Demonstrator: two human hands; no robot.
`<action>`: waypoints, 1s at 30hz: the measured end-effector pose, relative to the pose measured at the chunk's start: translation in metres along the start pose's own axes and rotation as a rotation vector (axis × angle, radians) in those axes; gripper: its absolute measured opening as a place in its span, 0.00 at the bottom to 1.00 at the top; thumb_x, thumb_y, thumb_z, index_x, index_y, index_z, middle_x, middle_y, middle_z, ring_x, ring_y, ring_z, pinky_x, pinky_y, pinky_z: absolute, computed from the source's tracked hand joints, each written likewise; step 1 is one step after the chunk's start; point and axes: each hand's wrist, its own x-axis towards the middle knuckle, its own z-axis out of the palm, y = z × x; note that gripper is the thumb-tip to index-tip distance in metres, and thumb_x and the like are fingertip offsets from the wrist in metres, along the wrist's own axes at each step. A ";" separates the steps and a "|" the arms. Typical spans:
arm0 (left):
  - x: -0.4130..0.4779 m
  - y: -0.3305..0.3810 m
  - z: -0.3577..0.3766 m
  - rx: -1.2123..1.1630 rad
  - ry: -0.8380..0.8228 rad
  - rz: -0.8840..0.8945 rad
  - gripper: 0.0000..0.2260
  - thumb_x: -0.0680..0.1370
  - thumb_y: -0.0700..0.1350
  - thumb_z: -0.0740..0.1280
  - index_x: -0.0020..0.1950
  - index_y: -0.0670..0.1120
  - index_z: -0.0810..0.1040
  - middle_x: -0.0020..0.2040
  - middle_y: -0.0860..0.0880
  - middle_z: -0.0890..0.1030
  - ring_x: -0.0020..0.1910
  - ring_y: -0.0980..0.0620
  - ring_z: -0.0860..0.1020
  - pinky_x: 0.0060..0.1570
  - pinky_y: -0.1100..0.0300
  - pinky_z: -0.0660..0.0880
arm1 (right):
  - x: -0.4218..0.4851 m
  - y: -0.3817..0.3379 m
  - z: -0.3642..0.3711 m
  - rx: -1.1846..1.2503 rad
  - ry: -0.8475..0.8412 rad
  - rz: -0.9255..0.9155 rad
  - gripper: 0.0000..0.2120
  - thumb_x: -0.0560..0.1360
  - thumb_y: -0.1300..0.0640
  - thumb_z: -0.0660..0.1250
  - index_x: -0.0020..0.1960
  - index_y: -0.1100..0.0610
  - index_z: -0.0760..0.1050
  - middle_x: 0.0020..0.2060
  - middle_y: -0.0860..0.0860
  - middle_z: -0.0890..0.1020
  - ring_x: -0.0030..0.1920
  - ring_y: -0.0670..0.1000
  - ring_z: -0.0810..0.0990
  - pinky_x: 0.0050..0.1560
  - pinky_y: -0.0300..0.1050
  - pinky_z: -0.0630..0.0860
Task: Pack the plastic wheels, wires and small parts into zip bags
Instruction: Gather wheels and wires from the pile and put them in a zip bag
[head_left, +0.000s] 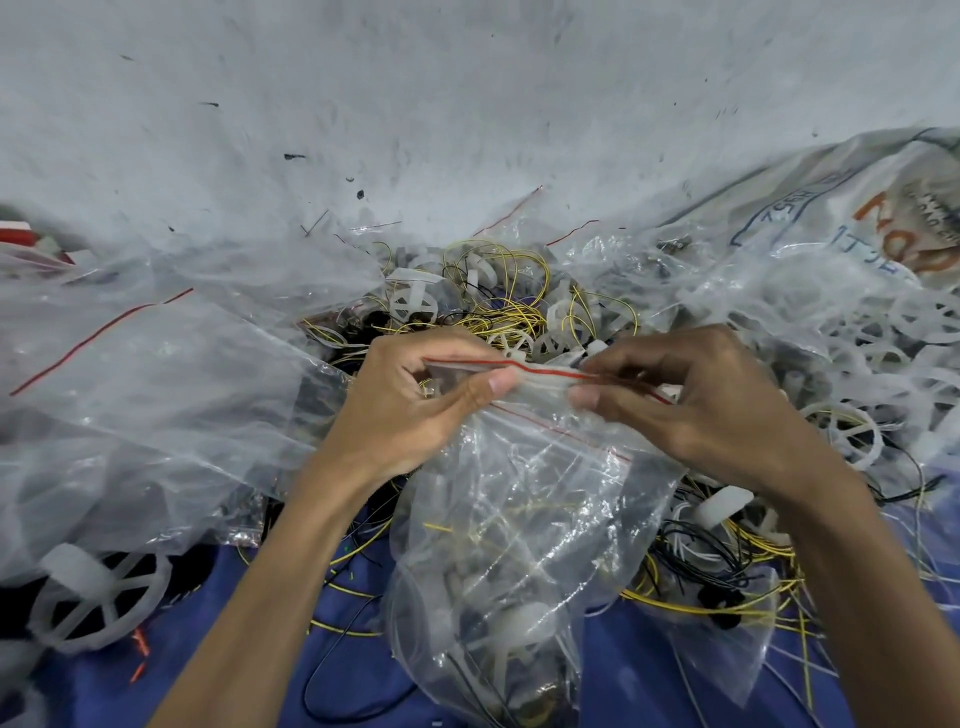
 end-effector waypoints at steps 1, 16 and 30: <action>0.000 0.002 0.002 0.010 -0.002 0.008 0.03 0.72 0.47 0.71 0.44 0.55 0.82 0.40 0.54 0.83 0.35 0.47 0.80 0.34 0.50 0.75 | 0.000 -0.002 0.002 -0.014 0.007 -0.010 0.13 0.68 0.47 0.68 0.41 0.55 0.83 0.31 0.47 0.83 0.32 0.47 0.79 0.35 0.42 0.74; 0.000 0.014 0.013 0.054 0.062 0.108 0.03 0.71 0.41 0.72 0.44 0.43 0.82 0.34 0.52 0.81 0.32 0.58 0.78 0.32 0.69 0.71 | -0.001 -0.010 0.008 -0.187 0.096 -0.175 0.06 0.71 0.56 0.69 0.38 0.59 0.80 0.30 0.47 0.81 0.33 0.44 0.77 0.36 0.28 0.68; 0.006 0.036 0.006 0.651 0.049 0.121 0.04 0.70 0.43 0.72 0.36 0.49 0.79 0.33 0.58 0.76 0.33 0.55 0.76 0.34 0.55 0.75 | 0.003 -0.013 0.034 -0.332 0.182 -0.139 0.05 0.73 0.59 0.66 0.40 0.61 0.77 0.34 0.50 0.78 0.33 0.55 0.76 0.35 0.48 0.72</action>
